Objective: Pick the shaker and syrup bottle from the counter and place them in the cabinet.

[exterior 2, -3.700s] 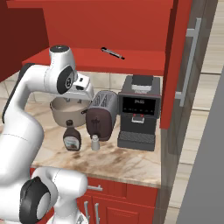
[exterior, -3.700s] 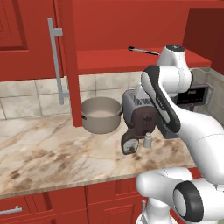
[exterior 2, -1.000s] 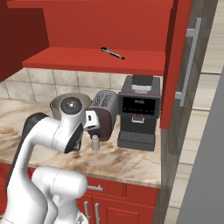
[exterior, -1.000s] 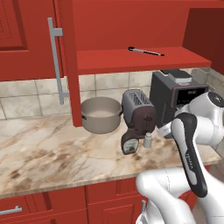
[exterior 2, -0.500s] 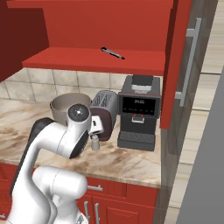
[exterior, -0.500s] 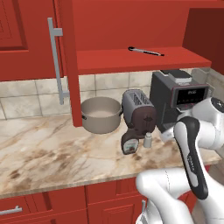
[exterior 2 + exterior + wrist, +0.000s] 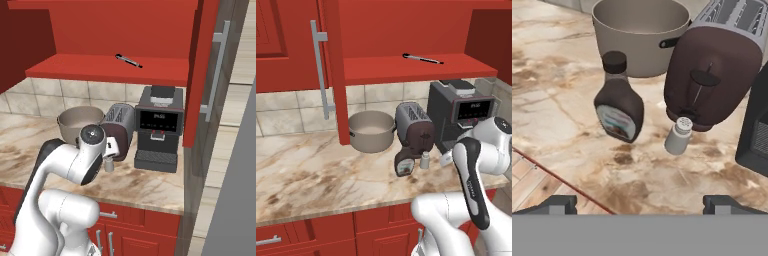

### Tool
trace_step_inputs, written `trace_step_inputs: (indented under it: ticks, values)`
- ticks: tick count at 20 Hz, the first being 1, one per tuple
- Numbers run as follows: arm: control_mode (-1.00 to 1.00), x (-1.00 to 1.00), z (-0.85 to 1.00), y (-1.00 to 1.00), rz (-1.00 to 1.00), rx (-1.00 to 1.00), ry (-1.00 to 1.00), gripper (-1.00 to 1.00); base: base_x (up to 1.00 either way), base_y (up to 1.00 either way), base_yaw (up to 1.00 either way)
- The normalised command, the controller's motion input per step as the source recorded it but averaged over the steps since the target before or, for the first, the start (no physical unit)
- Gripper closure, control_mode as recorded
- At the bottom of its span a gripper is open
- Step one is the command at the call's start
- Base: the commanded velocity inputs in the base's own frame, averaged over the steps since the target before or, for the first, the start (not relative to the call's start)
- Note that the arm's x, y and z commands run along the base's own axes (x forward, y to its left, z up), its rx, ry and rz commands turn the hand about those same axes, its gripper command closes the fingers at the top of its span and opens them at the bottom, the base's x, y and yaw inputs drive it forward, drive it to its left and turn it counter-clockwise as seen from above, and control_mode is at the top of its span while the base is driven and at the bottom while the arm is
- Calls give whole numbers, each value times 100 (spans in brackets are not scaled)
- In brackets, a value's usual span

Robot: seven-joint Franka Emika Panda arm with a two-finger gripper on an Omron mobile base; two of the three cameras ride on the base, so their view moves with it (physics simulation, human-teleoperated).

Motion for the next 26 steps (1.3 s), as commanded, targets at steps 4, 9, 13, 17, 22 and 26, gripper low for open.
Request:
trace_step_inputs:
  ticks: [4, 9, 13, 17, 22, 26]
  values:
    - [-100, 13, -10, 0, 0, -1, 0, -100, 0, 0, 0]
    - [-100, 12, -11, 0, 0, -1, 0, -100, 0, 0, 0]
    - [-100, 9, -8, -1, 0, -1, 1, -100, 0, 0, 0]
    - [-100, 8, 0, -3, 0, -4, 5, -100, 0, 0, 0]
    - [-100, 10, 0, -1, 0, -4, 8, -100, 0, 0, 0]
    - [-100, 11, 0, 0, 0, -5, 7, -100, 0, 0, 0]
